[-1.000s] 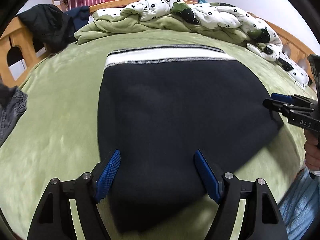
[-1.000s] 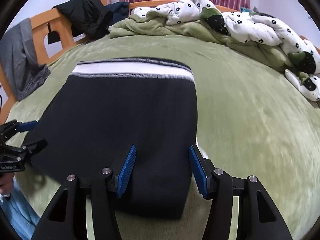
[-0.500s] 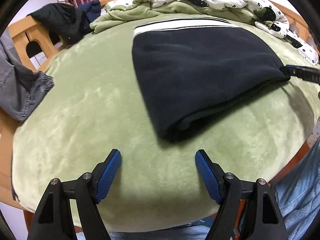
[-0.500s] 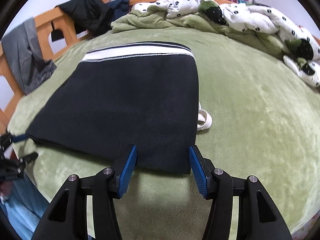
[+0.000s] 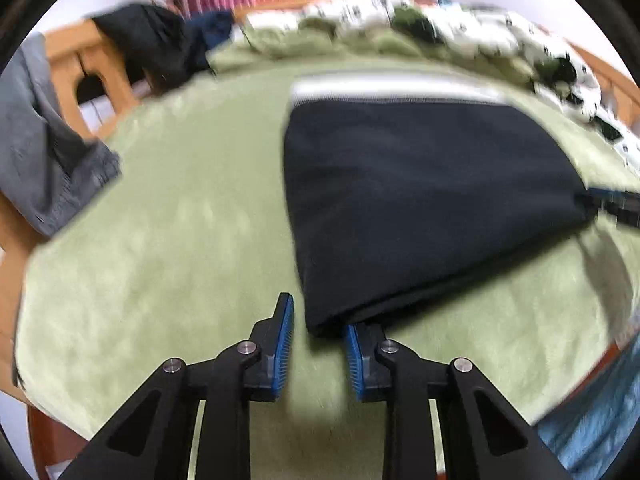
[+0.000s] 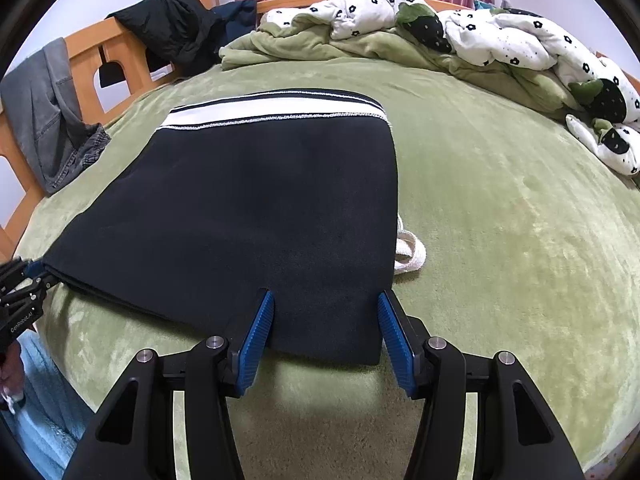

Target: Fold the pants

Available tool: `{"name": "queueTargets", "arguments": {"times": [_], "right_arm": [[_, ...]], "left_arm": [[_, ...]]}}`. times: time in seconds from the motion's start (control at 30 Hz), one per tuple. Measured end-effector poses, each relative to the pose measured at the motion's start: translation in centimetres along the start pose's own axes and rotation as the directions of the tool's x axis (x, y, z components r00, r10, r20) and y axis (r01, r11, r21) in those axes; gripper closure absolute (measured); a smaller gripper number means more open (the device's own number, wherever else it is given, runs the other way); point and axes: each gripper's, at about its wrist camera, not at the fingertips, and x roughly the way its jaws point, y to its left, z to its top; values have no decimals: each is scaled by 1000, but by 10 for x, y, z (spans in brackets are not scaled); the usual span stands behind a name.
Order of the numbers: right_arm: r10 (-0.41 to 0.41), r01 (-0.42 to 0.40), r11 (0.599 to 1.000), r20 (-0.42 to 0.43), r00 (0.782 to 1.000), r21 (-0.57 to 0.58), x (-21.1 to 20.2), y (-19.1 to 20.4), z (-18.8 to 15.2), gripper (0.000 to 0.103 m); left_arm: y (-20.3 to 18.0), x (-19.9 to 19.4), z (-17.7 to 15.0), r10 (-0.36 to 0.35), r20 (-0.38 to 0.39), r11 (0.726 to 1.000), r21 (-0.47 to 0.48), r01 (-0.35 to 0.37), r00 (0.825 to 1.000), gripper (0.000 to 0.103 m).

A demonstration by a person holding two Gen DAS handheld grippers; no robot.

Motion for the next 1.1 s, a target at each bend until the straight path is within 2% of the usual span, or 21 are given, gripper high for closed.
{"name": "queueTargets", "arguments": {"times": [0.1, 0.2, 0.27, 0.37, 0.5, 0.67, 0.7, 0.77, 1.03, 1.1], "right_arm": [[10, -10, 1000, 0, 1000, -4, -2, 0, -1, 49], [30, -29, 999, 39, 999, -14, -11, -2, 2, 50], [50, -49, 999, 91, 995, -12, -22, -2, 4, 50], [69, -69, 998, 142, 987, -6, -28, 0, 9, 50], [43, -43, 999, 157, 987, -8, -23, 9, 13, 50], [1, 1, 1000, 96, 995, -18, 2, 13, 12, 50], [-9, 11, 1000, 101, 995, -19, 5, 12, 11, 50], [-30, 33, 999, 128, 991, -26, 4, 16, 9, 49], [-24, 25, 1000, 138, 990, -9, 6, 12, 13, 48], [-47, 46, 999, 167, 985, 10, 3, 8, 18, 48]], "left_arm": [[-7, -10, -13, 17, 24, 999, 46, -18, 1000, 78], [-3, -29, -19, -20, 46, 999, 47, 18, 999, 77], [-1, -46, -18, -37, 96, 999, 39, 33, 995, 57], [1, -57, -4, -82, 145, 997, 25, 80, 986, 51], [-3, -42, 29, -109, 159, 994, -9, 112, 981, 51], [-14, -5, 56, -124, 131, 991, -31, 129, 984, 51], [-16, 2, 58, -117, 121, 992, -35, 122, 986, 51], [-19, 15, 55, -100, 108, 993, -50, 106, 989, 42], [-11, 22, 49, -131, 112, 986, -92, 141, 985, 37], [-8, 20, 49, -145, 127, 982, -100, 158, 981, 37]]}}
